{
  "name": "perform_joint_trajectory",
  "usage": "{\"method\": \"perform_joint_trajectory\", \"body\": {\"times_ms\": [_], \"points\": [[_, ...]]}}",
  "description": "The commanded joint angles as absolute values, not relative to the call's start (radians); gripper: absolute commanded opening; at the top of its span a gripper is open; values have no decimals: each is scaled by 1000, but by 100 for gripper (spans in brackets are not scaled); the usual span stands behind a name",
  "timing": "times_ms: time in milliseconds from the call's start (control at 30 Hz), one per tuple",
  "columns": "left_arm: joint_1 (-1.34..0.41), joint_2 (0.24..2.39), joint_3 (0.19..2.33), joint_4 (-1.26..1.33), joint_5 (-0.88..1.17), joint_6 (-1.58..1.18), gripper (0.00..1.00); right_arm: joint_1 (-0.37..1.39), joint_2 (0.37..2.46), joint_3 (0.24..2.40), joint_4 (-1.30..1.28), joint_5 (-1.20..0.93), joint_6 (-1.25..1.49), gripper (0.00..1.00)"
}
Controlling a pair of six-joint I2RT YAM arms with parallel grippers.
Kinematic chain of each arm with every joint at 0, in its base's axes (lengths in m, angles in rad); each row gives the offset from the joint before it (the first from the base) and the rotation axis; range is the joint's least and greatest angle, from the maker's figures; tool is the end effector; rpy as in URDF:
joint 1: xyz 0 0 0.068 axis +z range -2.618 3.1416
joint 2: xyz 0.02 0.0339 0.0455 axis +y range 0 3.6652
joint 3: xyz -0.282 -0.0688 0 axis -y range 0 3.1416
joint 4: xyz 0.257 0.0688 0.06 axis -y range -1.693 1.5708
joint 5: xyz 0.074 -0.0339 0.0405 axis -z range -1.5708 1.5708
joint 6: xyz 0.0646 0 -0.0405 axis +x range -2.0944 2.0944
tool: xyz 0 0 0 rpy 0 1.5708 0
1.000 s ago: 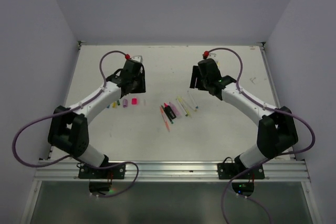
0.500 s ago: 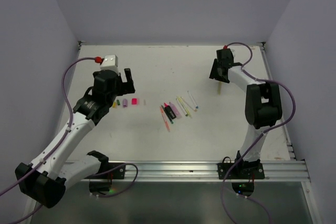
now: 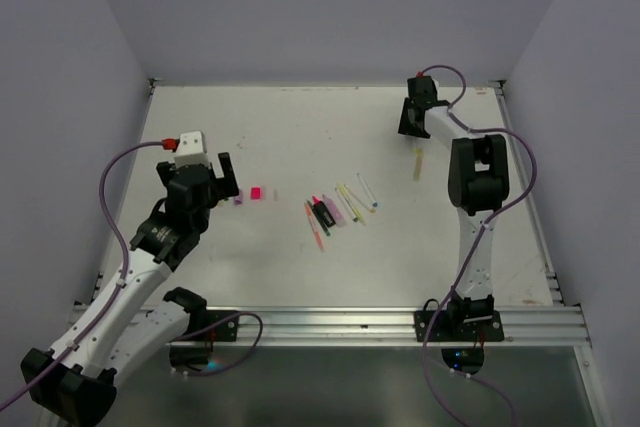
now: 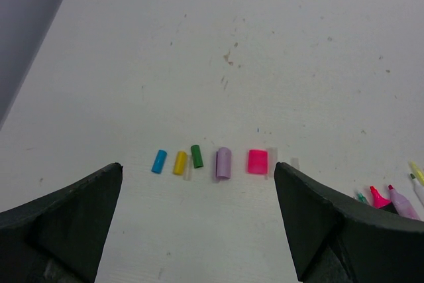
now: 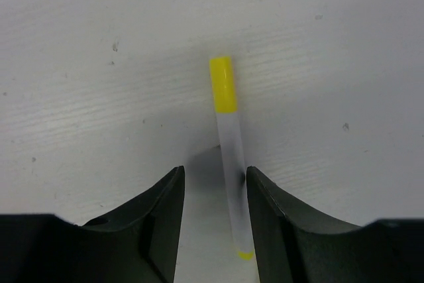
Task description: Open the pen caps
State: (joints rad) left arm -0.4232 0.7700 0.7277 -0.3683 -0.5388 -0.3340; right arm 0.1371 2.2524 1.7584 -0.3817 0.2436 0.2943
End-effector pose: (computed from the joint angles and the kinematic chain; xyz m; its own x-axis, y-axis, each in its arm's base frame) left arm 0.1919 -0.0501 0.3072 -0.3188 -0.1650 -0.9334 -0.1915 0.9756 -0.1071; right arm 0.5370 0.0584 0.1585 -0.7222 0.1845 -0.6667 0.2402 0.9707 0.0085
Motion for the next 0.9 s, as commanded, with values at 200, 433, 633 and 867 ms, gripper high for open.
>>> {"method": "perform_joint_trajectory", "body": {"times_ms": [200, 433, 633, 867], "points": [[-402, 793, 736, -314, -557, -307, 99, 130, 2306, 1821, -505, 204, 285, 38], [-367, 804, 736, -305, -468, -310, 99, 152, 2240, 1707, -453, 97, 299, 0], [-353, 841, 739, -273, -290, -334, 99, 233, 2111, 1622, -391, 38, 318, 0], [-353, 943, 770, -215, -74, -448, 99, 366, 1898, 1493, -301, -28, 347, 0]]}}
